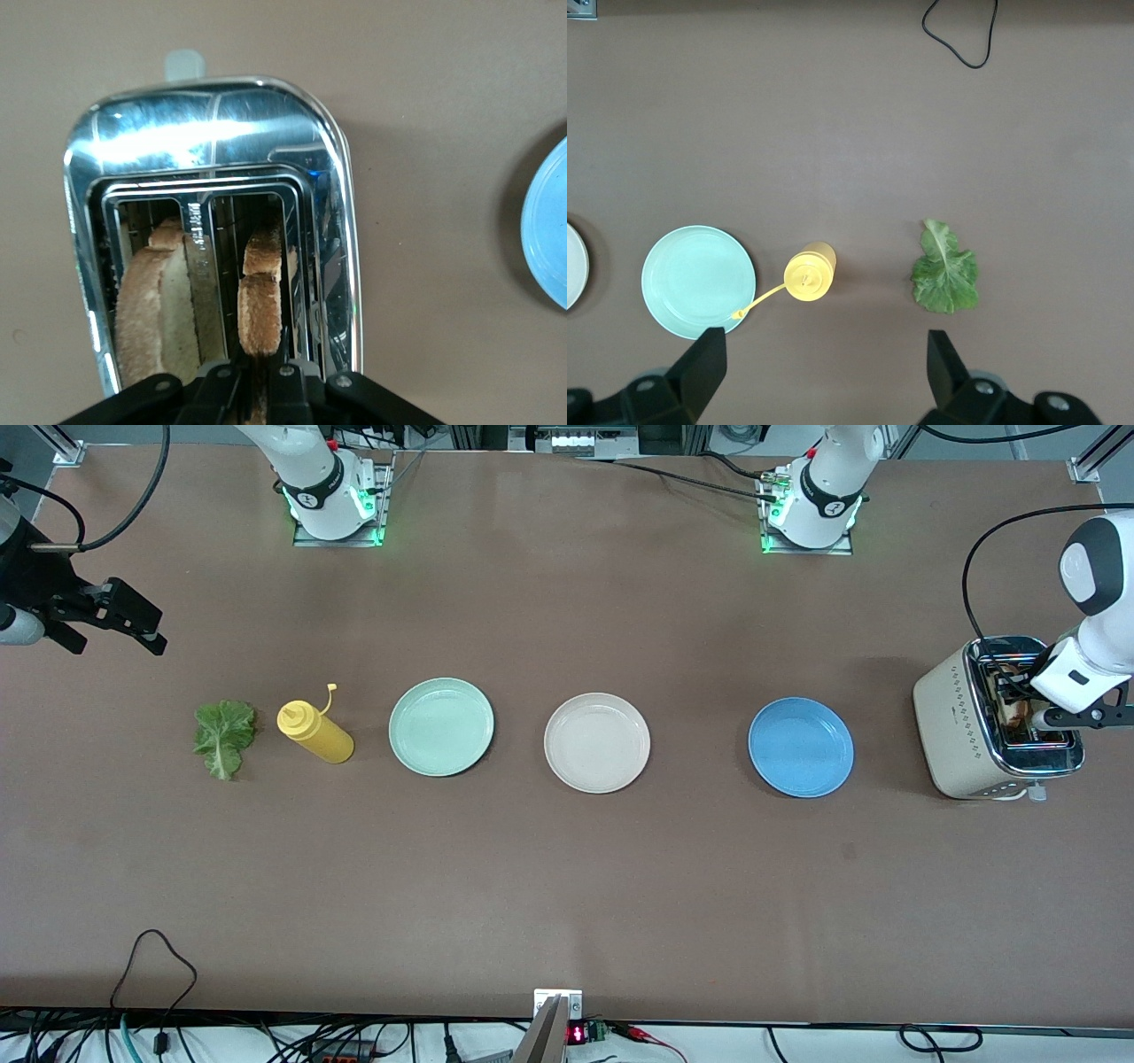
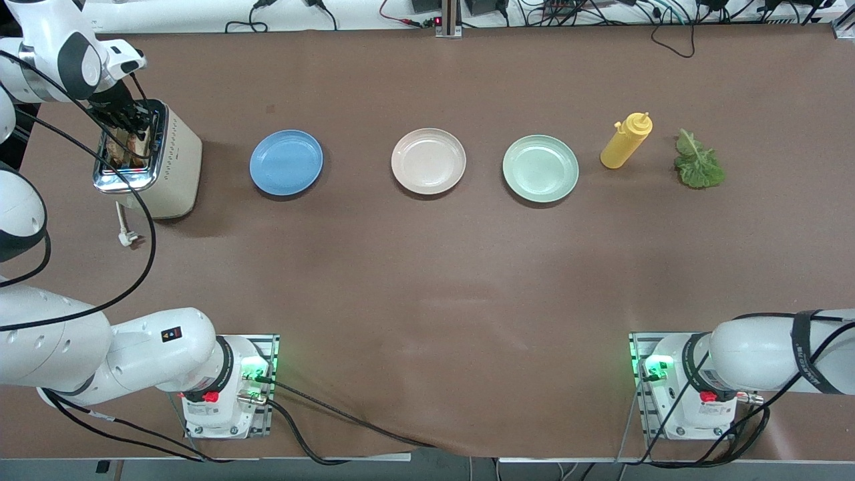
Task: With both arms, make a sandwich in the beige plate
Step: 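Grasp a bread slice with the left gripper and lift it out, then carry the bread slice to the beige plate and lower it, then release the bread with the left gripper while the right gripper reaches the bottle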
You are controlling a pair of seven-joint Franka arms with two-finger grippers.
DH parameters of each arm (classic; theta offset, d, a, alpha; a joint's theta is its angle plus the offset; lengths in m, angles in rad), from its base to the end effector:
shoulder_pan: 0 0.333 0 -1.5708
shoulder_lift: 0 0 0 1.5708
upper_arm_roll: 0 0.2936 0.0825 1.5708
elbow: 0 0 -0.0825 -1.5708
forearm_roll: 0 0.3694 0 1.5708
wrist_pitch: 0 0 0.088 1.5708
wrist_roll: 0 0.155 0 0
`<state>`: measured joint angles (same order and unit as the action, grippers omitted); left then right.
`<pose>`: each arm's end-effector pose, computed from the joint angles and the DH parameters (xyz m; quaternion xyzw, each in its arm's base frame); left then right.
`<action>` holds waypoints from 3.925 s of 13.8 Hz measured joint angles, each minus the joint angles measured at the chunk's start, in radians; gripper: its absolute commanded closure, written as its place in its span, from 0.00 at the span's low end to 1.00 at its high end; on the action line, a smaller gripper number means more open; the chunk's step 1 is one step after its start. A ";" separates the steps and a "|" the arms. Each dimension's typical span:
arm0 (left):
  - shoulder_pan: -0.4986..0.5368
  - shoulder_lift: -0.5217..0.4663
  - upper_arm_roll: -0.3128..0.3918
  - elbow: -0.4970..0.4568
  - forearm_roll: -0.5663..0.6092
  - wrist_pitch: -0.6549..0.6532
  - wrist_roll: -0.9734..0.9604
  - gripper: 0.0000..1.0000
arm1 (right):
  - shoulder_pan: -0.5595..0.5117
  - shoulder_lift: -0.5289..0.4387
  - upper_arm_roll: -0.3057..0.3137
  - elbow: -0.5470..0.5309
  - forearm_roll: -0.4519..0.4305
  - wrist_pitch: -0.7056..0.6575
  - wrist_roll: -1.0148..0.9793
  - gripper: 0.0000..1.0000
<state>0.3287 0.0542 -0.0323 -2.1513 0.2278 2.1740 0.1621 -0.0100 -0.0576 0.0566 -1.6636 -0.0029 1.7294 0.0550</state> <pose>0.5007 0.1713 0.3130 -0.9957 -0.0009 0.0360 0.0858 0.5434 0.0256 0.5573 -0.9981 0.0040 -0.0617 0.0001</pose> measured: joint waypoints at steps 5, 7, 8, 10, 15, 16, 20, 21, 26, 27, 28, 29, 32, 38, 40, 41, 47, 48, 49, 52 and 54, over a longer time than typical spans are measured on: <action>0.000 -0.083 -0.056 0.142 0.000 -0.280 0.000 0.99 | 0.000 -0.001 0.000 -0.001 0.000 0.000 0.000 0.00; -0.001 -0.096 -0.095 0.260 0.001 -0.457 0.000 0.99 | 0.000 -0.001 0.000 -0.001 0.000 0.000 0.000 0.00; -0.001 -0.099 -0.118 0.310 0.005 -0.526 0.000 0.99 | 0.000 -0.001 0.000 -0.001 0.000 0.000 0.000 0.00; -0.001 -0.100 -0.174 0.396 0.019 -0.623 -0.001 0.99 | 0.000 -0.001 0.000 -0.002 0.000 0.000 0.000 0.00; -0.004 -0.080 -0.336 0.434 0.025 -0.703 0.004 0.99 | 0.000 -0.001 0.000 -0.004 0.000 0.000 0.000 0.00; -0.005 -0.061 -0.375 0.433 0.024 -0.708 0.004 0.99 | 0.000 -0.002 0.000 -0.004 0.000 0.000 0.000 0.00; -0.018 0.071 -0.476 0.432 -0.167 -0.701 -0.090 0.99 | 0.000 -0.002 0.000 -0.005 0.000 0.000 0.000 0.00; -0.025 0.113 -0.480 0.436 -0.252 -0.678 -0.126 0.99 | 0.000 -0.002 0.000 -0.005 0.000 0.000 0.000 0.00; -0.081 0.231 -0.483 0.457 -0.693 -0.459 -0.196 1.00 | 0.000 -0.002 0.000 -0.006 0.000 0.000 0.000 0.00; -0.093 0.243 -0.483 0.455 -0.754 -0.405 -0.196 1.00 | 0.000 -0.002 0.000 -0.006 0.000 0.000 0.000 0.00; -0.108 0.255 -0.483 0.447 -0.825 -0.335 -0.196 1.00 | 0.000 -0.002 0.000 -0.006 0.000 0.000 0.000 0.00; -0.129 0.269 -0.484 0.432 -0.898 -0.256 -0.194 1.00 | 0.000 -0.002 0.000 -0.006 0.000 0.000 0.000 0.00; -0.193 0.308 -0.486 0.366 -1.045 -0.075 -0.131 1.00 | 0.000 -0.003 0.000 -0.006 0.000 0.000 0.000 0.00; -0.233 0.414 -0.487 0.208 -1.354 0.113 0.286 1.00 | 0.000 -0.003 0.000 -0.007 0.000 0.000 0.000 0.00; -0.235 0.474 -0.487 0.205 -1.434 0.120 0.426 1.00 | 0.000 -0.003 0.000 -0.007 0.000 0.000 0.000 0.00; -0.235 0.504 -0.486 0.205 -1.460 0.125 0.491 1.00 | 0.000 -0.003 0.000 -0.008 0.000 0.000 0.000 0.00; -0.262 0.622 -0.488 0.213 -1.555 0.179 0.655 1.00 | 0.000 -0.003 0.000 -0.010 0.000 0.000 0.000 0.00; -0.274 0.628 -0.488 0.215 -1.579 0.182 0.669 0.99 | 0.000 -0.003 0.000 -0.011 0.000 0.000 0.000 0.00; -0.284 0.632 -0.488 0.215 -1.589 0.184 0.674 0.81 | 0.000 -0.003 0.000 -0.011 0.000 0.000 0.000 0.00; -0.290 0.640 -0.487 0.216 -1.591 0.186 0.674 0.00 | 0.000 -0.003 -0.001 -0.022 0.000 -0.007 0.001 0.00; -0.284 0.639 -0.487 0.222 -1.591 0.187 0.673 0.00 | 0.000 -0.003 -0.001 -0.039 0.001 -0.035 -0.003 0.00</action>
<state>0.0446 0.6927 -0.5192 -1.9296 -1.3628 2.3613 0.8354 -0.0104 -0.0607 0.0557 -1.7022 -0.0021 1.6940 0.0519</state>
